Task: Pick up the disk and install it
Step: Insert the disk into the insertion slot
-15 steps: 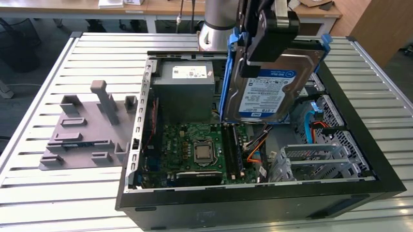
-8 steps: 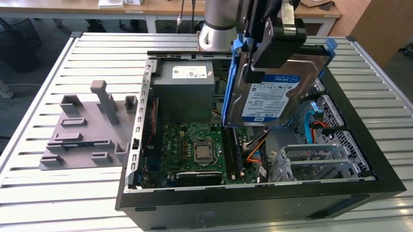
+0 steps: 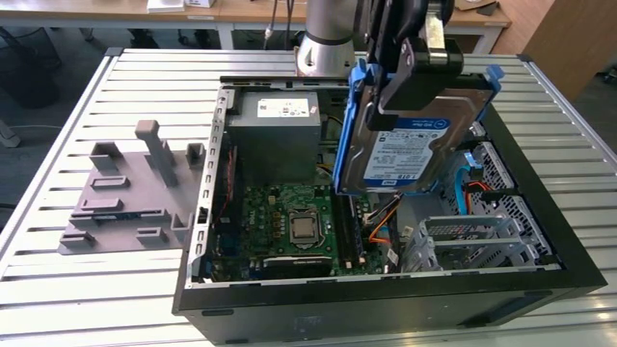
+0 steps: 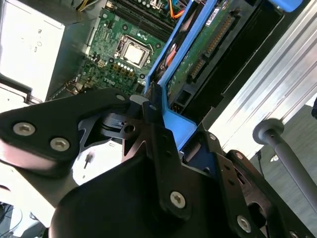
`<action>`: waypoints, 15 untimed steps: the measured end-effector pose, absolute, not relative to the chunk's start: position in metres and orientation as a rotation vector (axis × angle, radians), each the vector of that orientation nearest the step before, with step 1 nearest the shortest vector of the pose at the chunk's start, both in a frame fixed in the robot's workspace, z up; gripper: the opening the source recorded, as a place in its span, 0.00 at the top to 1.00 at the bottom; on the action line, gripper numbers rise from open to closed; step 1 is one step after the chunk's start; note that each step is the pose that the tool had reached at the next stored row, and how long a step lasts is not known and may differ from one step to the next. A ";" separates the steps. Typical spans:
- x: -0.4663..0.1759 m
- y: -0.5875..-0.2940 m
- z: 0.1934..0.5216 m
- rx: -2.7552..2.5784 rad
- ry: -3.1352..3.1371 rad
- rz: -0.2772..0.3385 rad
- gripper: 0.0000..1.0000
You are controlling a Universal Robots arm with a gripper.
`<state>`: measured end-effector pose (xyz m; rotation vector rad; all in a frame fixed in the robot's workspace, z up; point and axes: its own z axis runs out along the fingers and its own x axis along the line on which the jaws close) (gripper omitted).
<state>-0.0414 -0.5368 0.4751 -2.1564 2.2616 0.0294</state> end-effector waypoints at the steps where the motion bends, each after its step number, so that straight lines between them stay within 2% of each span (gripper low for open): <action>1: -0.041 -0.537 0.474 -2.163 2.256 0.029 0.64; 15: -0.029 -0.550 0.467 -2.167 2.252 0.029 0.64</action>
